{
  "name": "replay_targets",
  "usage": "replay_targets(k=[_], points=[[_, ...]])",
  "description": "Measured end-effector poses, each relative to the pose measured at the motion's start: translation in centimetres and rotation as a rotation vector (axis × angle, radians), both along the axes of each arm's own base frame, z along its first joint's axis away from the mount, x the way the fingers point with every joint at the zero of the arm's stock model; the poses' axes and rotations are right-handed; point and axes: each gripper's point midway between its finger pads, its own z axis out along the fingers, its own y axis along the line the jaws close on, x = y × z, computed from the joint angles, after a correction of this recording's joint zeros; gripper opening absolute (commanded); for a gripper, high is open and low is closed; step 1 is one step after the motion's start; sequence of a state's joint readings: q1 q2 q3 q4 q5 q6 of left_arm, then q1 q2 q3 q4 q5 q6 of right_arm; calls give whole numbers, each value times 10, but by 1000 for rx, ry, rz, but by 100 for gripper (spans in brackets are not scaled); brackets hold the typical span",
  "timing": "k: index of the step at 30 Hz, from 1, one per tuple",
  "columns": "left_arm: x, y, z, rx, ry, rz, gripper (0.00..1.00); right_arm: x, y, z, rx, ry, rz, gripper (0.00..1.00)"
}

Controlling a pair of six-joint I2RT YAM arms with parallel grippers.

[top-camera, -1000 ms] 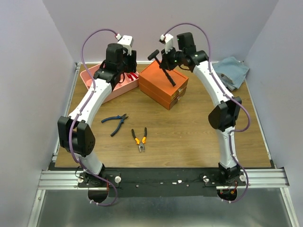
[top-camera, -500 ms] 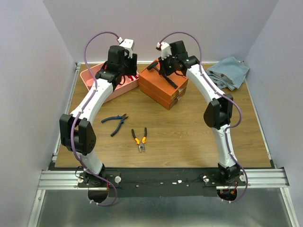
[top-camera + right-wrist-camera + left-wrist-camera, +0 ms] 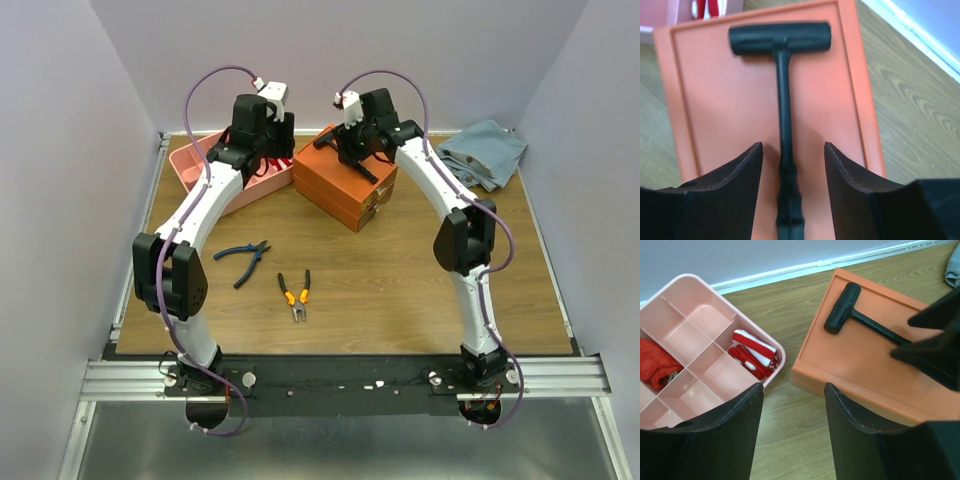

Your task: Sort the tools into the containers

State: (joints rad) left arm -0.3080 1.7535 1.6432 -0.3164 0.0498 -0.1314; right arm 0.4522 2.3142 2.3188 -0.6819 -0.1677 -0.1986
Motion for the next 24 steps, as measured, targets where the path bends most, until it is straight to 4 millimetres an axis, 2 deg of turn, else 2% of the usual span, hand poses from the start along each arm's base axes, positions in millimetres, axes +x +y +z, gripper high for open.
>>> replay_targets(k=[3,7,9,10,11,12,15,16,17,19,20,23,24], points=[[8,-7,-4,-16,10,-16,62,-15,-8,9,-4,11,-2,63],[18,-18,-18,-25,33,-38,62,-45,-33,44,52,22,-57,63],[21,-23,-26,-24,46,-44,61,-56,-56,58,124,57,-139,63],[22,-25,-30,-23,53,-46,61,-63,-84,61,176,91,-221,63],[22,-27,-34,-21,61,-50,61,-66,-98,60,214,113,-270,63],[22,-29,-38,-18,68,-53,61,-74,-129,52,271,170,-372,63],[22,-33,-44,-13,80,-59,60,-85,-186,18,363,275,-571,64],[22,-32,-45,-12,81,-58,60,-92,-207,-4,385,339,-656,64],[22,-32,-45,-9,81,-57,60,-100,-215,-26,401,411,-712,64],[22,-32,-44,-5,76,-56,60,-111,-209,-54,425,511,-745,64],[23,-32,-44,-4,74,-58,60,-117,-198,-69,447,577,-749,64],[24,-32,-44,-7,62,-58,60,-126,-174,-89,505,695,-740,64],[25,-33,-44,-8,62,-58,60,-125,-169,-90,522,711,-734,64]])
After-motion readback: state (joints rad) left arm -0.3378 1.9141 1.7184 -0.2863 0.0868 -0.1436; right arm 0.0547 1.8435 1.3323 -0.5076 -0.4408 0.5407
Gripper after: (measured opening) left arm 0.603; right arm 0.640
